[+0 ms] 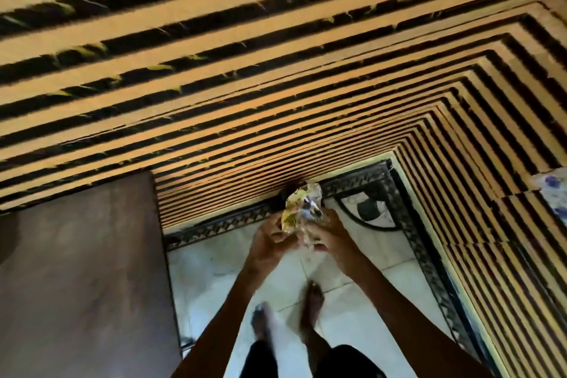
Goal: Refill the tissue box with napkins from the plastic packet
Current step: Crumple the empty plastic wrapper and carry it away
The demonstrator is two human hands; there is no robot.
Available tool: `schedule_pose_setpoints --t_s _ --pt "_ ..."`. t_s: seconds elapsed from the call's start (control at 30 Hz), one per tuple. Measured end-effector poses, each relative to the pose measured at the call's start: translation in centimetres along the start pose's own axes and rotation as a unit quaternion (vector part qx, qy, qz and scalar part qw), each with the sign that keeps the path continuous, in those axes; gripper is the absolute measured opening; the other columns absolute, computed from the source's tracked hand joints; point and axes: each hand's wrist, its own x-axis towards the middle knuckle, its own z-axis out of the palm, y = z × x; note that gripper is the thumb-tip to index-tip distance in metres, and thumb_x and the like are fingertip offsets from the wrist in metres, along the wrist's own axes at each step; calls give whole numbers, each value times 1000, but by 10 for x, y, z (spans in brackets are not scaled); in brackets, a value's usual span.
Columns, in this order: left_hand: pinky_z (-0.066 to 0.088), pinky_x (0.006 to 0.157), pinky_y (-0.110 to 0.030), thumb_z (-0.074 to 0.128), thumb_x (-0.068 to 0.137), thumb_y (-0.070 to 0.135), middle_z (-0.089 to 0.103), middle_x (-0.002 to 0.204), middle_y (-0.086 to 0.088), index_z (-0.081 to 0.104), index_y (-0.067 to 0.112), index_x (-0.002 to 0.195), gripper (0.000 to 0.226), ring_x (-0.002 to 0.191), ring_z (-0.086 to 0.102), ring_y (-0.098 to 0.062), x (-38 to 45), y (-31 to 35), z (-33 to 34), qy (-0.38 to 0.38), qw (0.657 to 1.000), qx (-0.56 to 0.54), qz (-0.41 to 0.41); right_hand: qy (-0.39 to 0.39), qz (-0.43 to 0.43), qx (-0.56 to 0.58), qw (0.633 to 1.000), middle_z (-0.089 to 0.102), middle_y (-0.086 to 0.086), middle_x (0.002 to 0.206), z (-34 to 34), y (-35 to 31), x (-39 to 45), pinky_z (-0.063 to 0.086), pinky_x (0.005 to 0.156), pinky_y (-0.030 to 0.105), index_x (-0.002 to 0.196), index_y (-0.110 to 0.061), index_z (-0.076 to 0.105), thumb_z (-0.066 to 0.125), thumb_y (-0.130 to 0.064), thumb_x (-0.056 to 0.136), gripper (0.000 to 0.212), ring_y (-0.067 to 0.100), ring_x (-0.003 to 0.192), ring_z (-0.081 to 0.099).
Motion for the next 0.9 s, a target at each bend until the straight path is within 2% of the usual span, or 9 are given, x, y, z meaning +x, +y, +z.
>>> schedule_pose_setpoints --t_s 0.1,0.17,0.27,0.4,0.47,0.53,0.63,0.73,0.9 --pt "60 77 -45 85 62 41 77 95 3 70 29 103 45 88 73 -19 74 -40 18 80 995 59 -15 -39 -2 73 997 55 7 132 -22 21 54 60 79 43 137 -32 37 61 -29 93 51 35 116 62" --pt "59 76 -39 85 58 40 77 87 3 72 30 94 40 83 73 -16 123 -72 26 111 991 63 -29 -13 -16 62 998 54 4 129 -32 38 92 61 77 40 138 -29 37 59 -23 94 49 30 115 62" --pt "56 67 -21 86 62 28 74 83 7 73 23 96 37 73 69 3 215 -152 45 102 990 81 -56 110 -48 -44 992 64 5 111 -41 89 185 62 71 41 123 -24 55 65 -17 91 34 21 96 69" --pt "59 77 -39 85 59 35 75 92 -2 70 20 97 43 87 71 -18 321 -259 52 109 983 105 -103 222 -37 -106 968 61 0 80 -43 156 300 53 53 18 109 -7 54 67 -13 87 26 -1 59 63" --pt "53 76 -34 82 66 29 74 97 -7 69 12 99 39 91 68 -23 368 -310 54 123 975 162 -90 234 -17 -151 960 60 -1 78 -43 197 360 51 64 26 103 -7 55 68 -17 85 25 9 68 59" --pt "49 76 -35 74 71 29 72 100 -15 66 3 102 41 95 66 -30 404 -344 55 115 969 210 -65 212 6 -206 955 64 0 83 -43 231 410 43 62 16 101 -9 61 62 -15 84 18 14 79 58" --pt "43 91 -35 61 78 32 66 115 -17 61 3 115 47 109 60 -33 454 -393 50 74 947 309 -35 150 20 -304 941 71 9 102 -44 265 467 44 70 24 104 -13 67 53 -15 87 22 26 97 64" --pt "44 90 -31 47 75 40 59 124 -12 50 13 127 59 108 60 -32 491 -441 43 32 920 389 -41 136 7 -379 915 66 5 77 -47 283 491 37 62 28 75 -14 65 53 -16 87 17 31 86 63" --pt "36 104 -41 57 88 39 14 156 -21 8 18 152 83 132 39 -41 496 -440 57 -73 858 499 -100 119 -16 -365 923 73 15 108 -53 277 482 52 89 37 100 -5 73 56 -13 89 21 31 109 65"
